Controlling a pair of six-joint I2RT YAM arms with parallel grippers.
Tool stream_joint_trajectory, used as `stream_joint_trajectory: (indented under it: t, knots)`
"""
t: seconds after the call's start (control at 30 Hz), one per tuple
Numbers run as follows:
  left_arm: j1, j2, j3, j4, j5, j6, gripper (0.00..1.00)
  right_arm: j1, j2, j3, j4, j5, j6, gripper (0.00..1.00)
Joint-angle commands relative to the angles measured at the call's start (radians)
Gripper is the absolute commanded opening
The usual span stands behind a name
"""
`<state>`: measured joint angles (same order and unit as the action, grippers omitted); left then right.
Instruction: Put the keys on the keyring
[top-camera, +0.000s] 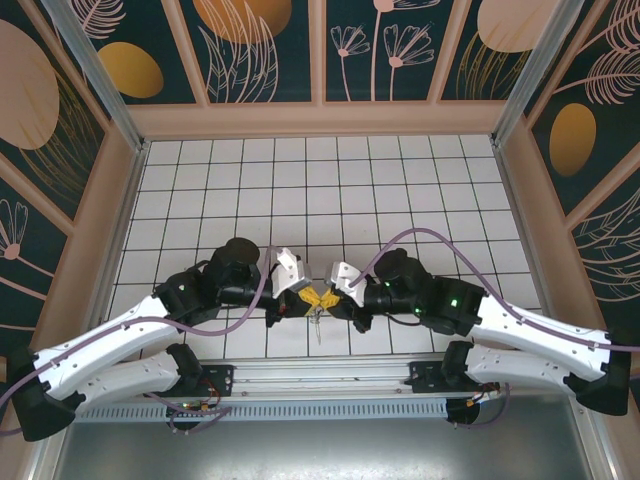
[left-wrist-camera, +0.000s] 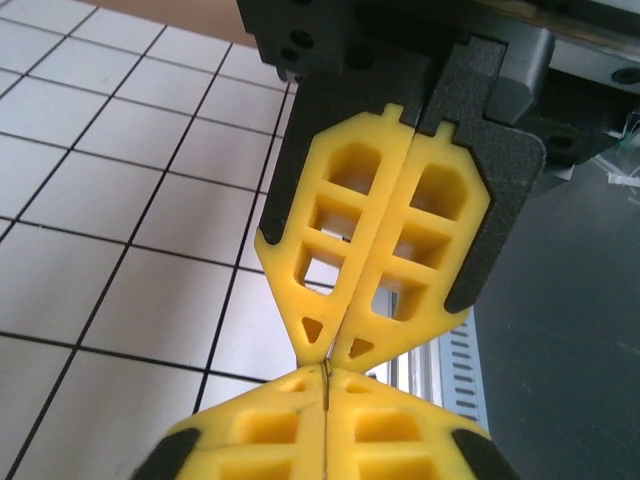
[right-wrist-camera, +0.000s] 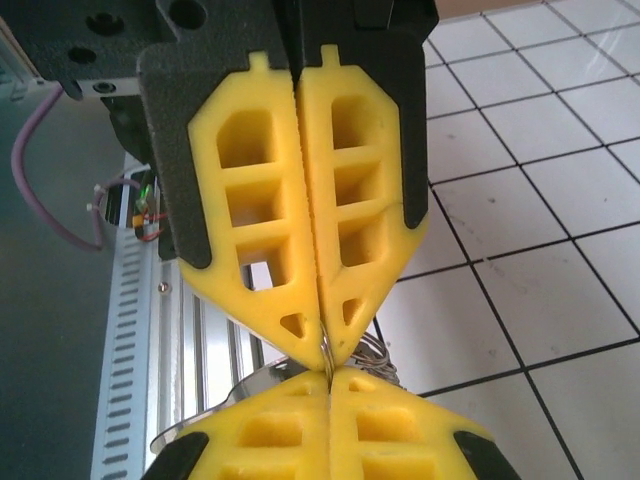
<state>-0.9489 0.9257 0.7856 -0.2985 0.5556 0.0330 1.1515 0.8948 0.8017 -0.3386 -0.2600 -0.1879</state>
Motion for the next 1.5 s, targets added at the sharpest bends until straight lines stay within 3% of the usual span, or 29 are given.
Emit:
stream_joint_trajectory:
  t: [0.0, 0.27, 0.43, 0.6, 0.8, 1.0, 1.17, 1.27, 1.47]
  knots:
    - [-0.002, 0.009, 0.038, 0.001, 0.008, 0.022, 0.0, 0.0, 0.019, 0.073, 0.022, -0.031, -0.043, 0.0]
    - [-0.002, -0.026, 0.004, 0.043, 0.012, 0.002, 0.0, 0.0, 0.025, 0.089, 0.002, -0.044, -0.045, 0.0]
    - [-0.002, -0.106, -0.062, 0.214, 0.027, -0.047, 0.0, 0.0, -0.007, 0.026, 0.073, -0.082, -0.01, 0.01]
    - [-0.002, -0.154, -0.135, 0.393, 0.037, -0.099, 0.0, 0.001, -0.05, -0.023, 0.146, -0.114, 0.018, 0.14]
    - [-0.002, -0.169, -0.195, 0.53, 0.044, -0.151, 0.0, 0.001, -0.052, -0.047, 0.19, -0.097, 0.03, 0.16]
    - [-0.002, -0.196, -0.248, 0.659, 0.054, -0.195, 0.0, -0.001, -0.057, -0.062, 0.229, -0.085, 0.042, 0.15]
    - [-0.002, -0.209, -0.3, 0.773, 0.076, -0.241, 0.0, 0.0, -0.072, -0.064, 0.23, -0.07, 0.035, 0.0]
    - [-0.002, -0.204, -0.275, 0.691, 0.079, -0.216, 0.0, -0.001, -0.091, -0.058, 0.215, -0.051, 0.022, 0.0]
    - [-0.002, -0.162, -0.127, 0.343, 0.049, -0.087, 0.0, -0.01, -0.084, 0.007, 0.116, -0.038, -0.032, 0.0]
